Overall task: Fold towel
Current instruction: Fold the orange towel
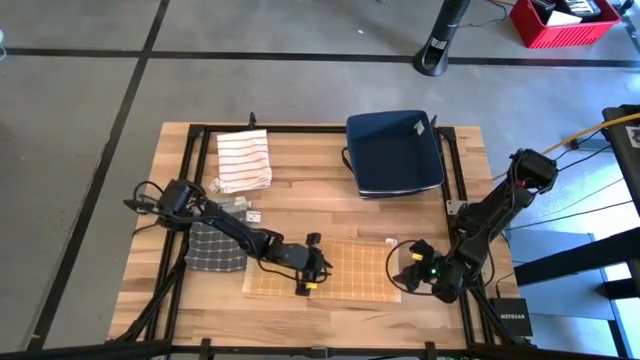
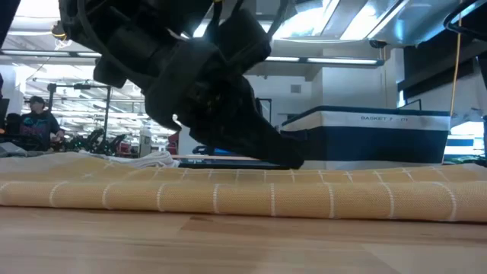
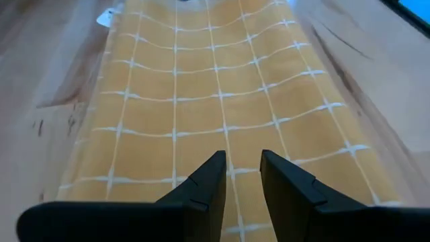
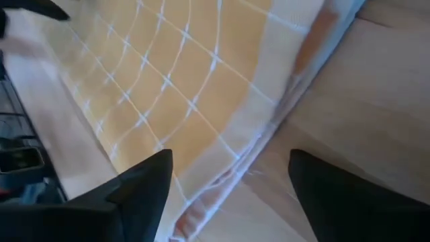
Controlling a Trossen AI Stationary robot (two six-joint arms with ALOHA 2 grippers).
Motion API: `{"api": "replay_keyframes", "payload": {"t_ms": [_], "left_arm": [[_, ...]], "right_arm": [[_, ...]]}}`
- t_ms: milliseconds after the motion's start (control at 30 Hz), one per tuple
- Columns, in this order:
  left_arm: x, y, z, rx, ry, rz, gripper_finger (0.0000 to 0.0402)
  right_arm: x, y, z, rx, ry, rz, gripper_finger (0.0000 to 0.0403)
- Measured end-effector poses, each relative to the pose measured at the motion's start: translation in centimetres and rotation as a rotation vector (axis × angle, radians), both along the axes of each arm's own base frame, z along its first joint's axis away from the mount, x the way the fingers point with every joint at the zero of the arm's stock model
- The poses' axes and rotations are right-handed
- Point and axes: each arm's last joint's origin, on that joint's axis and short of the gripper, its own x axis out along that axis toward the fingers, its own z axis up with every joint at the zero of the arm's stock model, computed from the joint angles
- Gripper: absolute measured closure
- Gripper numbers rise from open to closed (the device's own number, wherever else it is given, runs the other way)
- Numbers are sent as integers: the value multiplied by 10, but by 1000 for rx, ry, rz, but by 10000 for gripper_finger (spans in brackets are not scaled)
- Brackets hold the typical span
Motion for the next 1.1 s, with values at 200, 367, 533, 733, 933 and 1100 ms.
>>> {"api": "replay_keyframes", "payload": {"t_ms": [200, 367, 533, 733, 933, 1100], "left_arm": [[11, 1, -12, 1, 16, 14, 316], [27, -2, -10, -7, -13, 18, 316], [47, 0, -10, 34, -30, 12, 315], [70, 9, -21, 36, -34, 42, 315], [88, 6, -25, 28, -61, 48, 315], [93, 4, -28, 19, -62, 40, 315]], "right_arm": [[4, -6, -5, -1, -6, -59, 116], [15, -6, -11, -9, -30, -55, 149], [18, -5, -16, -33, -69, -77, 184], [20, -4, -15, -54, -124, -92, 226], [22, -8, -16, -118, -172, -130, 267], [22, -6, -19, -137, -172, -124, 299]]}}
